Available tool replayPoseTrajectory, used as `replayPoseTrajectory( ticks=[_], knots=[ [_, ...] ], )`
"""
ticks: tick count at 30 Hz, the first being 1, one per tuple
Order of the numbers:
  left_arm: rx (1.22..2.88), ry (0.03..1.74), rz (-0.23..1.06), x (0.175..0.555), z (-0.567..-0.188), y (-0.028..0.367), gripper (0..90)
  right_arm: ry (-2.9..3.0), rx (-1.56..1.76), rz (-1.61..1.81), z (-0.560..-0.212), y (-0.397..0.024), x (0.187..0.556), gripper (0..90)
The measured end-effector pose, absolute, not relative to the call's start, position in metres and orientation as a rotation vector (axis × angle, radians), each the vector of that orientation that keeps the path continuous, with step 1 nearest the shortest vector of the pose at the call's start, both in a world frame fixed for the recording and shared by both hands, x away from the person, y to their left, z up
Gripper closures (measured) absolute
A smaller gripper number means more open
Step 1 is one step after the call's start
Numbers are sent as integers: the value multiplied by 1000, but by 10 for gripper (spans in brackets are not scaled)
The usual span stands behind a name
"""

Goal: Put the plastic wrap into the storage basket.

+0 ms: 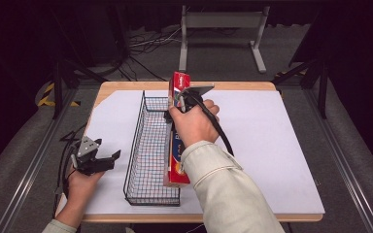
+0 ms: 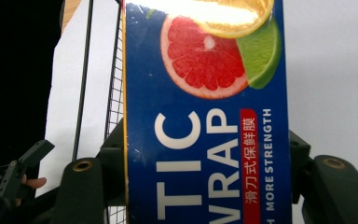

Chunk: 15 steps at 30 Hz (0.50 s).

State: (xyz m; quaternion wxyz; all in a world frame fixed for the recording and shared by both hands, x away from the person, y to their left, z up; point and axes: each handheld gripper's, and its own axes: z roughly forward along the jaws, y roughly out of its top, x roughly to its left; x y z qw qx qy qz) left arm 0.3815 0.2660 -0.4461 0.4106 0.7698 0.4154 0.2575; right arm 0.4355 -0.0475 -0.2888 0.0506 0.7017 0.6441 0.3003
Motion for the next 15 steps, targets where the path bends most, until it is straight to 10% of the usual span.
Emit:
replayPoseTrajectory(
  ticks=[15],
  knots=[
    [1919,1031,686,378,-445,267,157,1973,2144,895,-316,-21,442,401]
  ],
)
